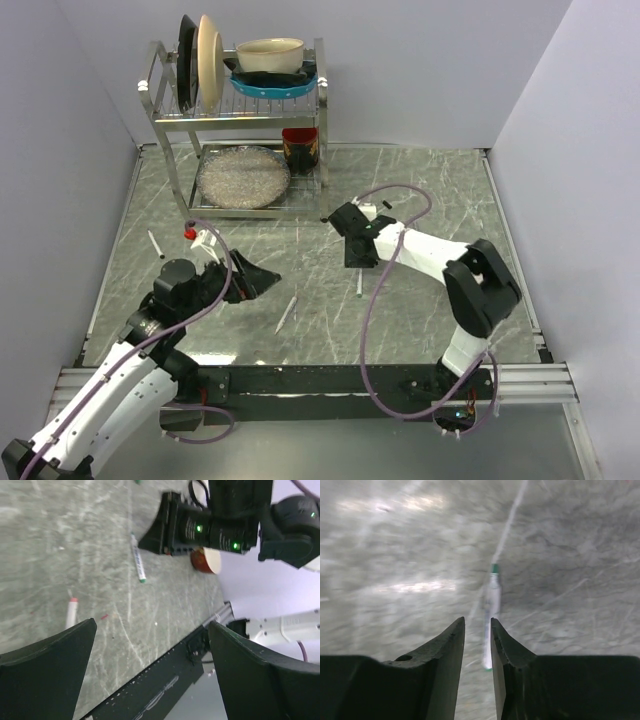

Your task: Insert the pens into the pen caps

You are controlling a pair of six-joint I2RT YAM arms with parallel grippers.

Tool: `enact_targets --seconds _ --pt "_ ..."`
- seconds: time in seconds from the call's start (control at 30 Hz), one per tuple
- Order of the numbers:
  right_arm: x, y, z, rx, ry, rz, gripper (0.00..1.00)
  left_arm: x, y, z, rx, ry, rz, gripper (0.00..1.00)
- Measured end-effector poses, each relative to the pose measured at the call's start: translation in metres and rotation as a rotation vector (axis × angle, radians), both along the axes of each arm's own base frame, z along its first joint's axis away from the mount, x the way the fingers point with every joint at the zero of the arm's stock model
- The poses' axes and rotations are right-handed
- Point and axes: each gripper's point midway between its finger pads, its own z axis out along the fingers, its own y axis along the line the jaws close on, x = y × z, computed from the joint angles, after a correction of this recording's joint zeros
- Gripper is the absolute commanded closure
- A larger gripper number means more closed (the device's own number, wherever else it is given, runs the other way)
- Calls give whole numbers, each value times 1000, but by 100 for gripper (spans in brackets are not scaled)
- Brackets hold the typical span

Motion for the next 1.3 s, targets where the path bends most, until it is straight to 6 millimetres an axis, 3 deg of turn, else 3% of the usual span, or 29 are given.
enact_targets --seconds 0.13,0.33,0.53,0.77,0.83,0.87,0.97,1.3 --pt "-3 -17 -18 -58 70 -7 62 8 9 3 33 20 69 0" --pt "4 -27 -21 -29 96 -22 62 3 8 7 32 -5 40 1" --pt "7 -15 -22 28 101 7 61 -5 6 12 27 -53 -3 1" --pt "6 -12 -39 21 144 9 62 -3 5 8 48 -52 -12 1" --pt "7 -11 -39 25 140 10 71 -3 5 7 50 -54 -13 0" --pt "7 -10 -40 25 141 11 82 -3 5 8 50 -57 -14 1" --pt "7 -10 -40 30 142 13 100 -4 5 7 51 -57 -18 1" --pt "0 -2 -29 91 142 37 100 -6 -11 -7 21 25 -91 6"
